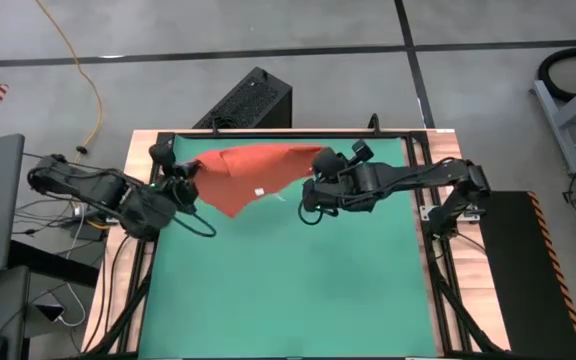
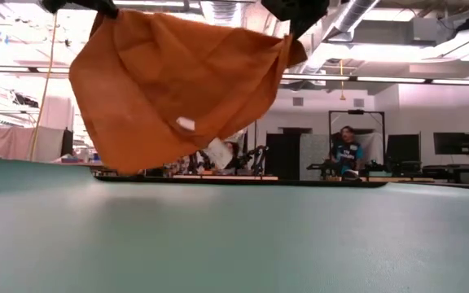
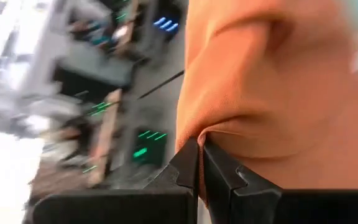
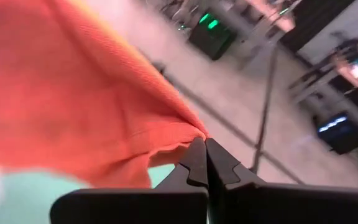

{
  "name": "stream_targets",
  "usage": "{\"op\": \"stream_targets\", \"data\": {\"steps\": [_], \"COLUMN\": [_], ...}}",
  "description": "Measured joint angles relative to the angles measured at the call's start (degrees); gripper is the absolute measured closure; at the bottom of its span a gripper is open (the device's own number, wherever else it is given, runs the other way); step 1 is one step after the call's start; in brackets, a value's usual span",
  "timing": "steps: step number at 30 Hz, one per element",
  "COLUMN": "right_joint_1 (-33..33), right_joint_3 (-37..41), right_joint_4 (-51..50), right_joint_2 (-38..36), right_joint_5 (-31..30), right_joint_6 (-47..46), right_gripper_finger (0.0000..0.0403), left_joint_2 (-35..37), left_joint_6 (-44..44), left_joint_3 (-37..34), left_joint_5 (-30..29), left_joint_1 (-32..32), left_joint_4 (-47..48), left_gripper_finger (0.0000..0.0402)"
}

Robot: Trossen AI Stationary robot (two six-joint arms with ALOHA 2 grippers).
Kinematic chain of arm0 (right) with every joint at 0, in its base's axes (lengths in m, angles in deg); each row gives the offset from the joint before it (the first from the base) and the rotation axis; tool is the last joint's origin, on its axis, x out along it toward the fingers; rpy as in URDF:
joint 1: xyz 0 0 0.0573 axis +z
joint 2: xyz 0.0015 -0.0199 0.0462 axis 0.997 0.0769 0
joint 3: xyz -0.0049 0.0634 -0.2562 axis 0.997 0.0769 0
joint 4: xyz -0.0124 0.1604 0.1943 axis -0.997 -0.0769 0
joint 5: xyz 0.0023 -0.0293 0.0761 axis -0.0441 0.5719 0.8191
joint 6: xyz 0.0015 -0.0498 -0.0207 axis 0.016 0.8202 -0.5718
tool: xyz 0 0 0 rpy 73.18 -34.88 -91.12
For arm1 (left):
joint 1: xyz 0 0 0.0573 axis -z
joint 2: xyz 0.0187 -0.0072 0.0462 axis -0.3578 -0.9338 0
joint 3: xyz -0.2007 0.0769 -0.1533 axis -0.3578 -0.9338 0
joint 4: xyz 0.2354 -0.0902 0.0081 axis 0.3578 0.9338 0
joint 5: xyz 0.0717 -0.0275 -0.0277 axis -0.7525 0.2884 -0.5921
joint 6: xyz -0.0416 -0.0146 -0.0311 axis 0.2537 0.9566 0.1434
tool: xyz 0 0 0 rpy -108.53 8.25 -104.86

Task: Roll towel into tight, uniform cylinder
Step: Roll the orange towel

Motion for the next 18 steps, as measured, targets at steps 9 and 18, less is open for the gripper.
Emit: {"op": "stream_targets", "data": {"steps": [9, 18], "right_joint_1": [5.1, 12.1], "right_joint_3": [0.1, 0.1], "right_joint_4": [-6.2, -14.6], "right_joint_2": [8.5, 15.5], "right_joint_5": [17.0, 19.9], "right_joint_6": [0.0, -5.7], "right_gripper_finger": [0.0395, 0.0318], "left_joint_2": [-1.1, -5.2], "left_joint_6": [14.8, 27.4], "left_joint_3": [-5.3, -13.4], "left_joint_5": [22.2, 25.6], "left_joint_1": [-0.1, -0.1], "left_joint_4": [-0.5, -6.6], "left_gripper_finger": [0.0401, 0.0401]}}
